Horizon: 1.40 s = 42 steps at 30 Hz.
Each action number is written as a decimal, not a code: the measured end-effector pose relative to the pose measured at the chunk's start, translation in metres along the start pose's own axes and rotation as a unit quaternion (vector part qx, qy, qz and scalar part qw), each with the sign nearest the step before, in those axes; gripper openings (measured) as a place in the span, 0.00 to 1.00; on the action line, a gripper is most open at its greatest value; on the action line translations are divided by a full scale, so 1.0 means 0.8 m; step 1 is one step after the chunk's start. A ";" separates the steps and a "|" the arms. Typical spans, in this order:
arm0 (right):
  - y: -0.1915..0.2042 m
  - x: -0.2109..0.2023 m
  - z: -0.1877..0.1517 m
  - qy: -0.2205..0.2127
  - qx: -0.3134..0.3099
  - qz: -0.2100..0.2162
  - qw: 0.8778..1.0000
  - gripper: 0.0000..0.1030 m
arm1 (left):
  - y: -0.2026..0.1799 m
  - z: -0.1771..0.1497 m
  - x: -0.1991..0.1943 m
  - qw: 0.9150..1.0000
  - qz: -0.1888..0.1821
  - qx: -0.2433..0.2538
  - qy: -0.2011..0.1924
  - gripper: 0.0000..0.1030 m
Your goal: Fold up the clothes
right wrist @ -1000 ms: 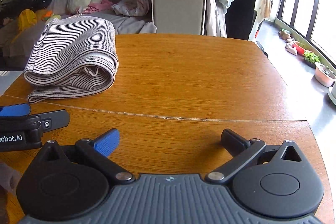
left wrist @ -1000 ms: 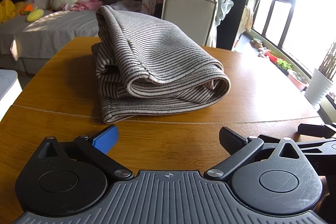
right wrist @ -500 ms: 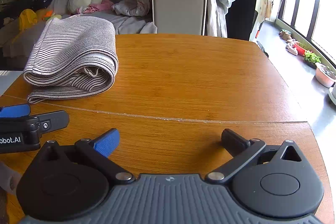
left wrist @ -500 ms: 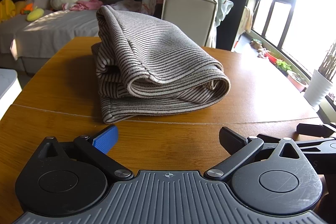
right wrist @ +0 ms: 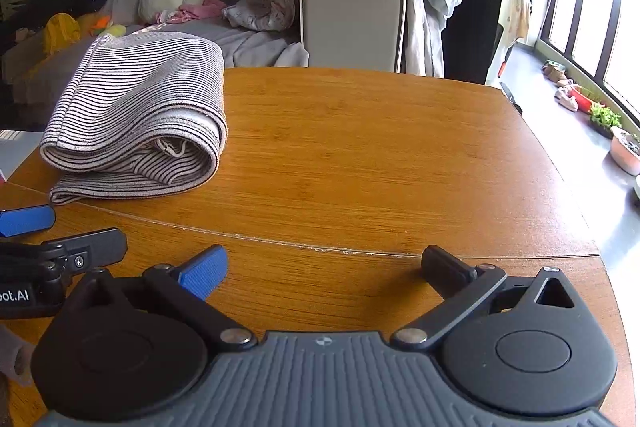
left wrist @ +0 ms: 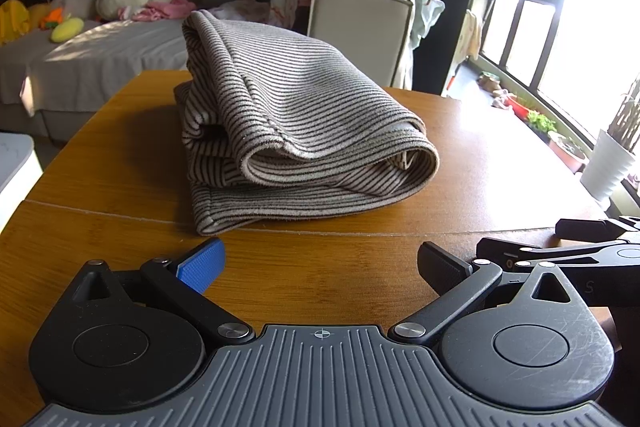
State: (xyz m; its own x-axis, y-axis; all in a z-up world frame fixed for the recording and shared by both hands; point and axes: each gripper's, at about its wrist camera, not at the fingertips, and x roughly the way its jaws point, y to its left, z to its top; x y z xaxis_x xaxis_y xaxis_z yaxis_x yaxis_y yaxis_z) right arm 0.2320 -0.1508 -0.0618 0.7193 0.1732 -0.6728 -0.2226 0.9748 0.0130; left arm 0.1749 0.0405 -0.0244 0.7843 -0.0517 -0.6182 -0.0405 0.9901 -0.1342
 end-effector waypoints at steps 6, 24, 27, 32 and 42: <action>-0.002 0.001 0.000 -0.001 -0.001 0.002 1.000 1.00 | 0.000 -0.002 -0.002 1.000 0.005 0.003 0.002 1.00; -0.003 -0.001 -0.004 -0.002 0.000 0.001 1.000 1.00 | 0.006 -0.001 -0.003 1.000 -0.006 -0.016 -0.005 1.00; -0.004 0.000 -0.004 -0.002 0.000 0.001 1.000 1.00 | 0.006 -0.001 -0.003 1.000 -0.006 -0.016 -0.005 1.00; -0.005 -0.001 -0.004 -0.002 0.001 0.001 1.000 1.00 | 0.005 -0.001 -0.003 1.000 -0.006 -0.016 -0.005 1.00; -0.004 -0.001 -0.002 0.000 0.001 -0.002 1.000 1.00 | 0.004 0.000 -0.003 1.000 -0.007 -0.017 -0.006 1.00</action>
State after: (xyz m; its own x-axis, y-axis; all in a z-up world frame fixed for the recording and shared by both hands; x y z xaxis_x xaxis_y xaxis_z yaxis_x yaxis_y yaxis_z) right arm 0.2309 -0.1544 -0.0625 0.7203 0.1702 -0.6724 -0.2186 0.9757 0.0128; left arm 0.1726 0.0442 -0.0237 0.7918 -0.0633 -0.6074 -0.0509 0.9843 -0.1689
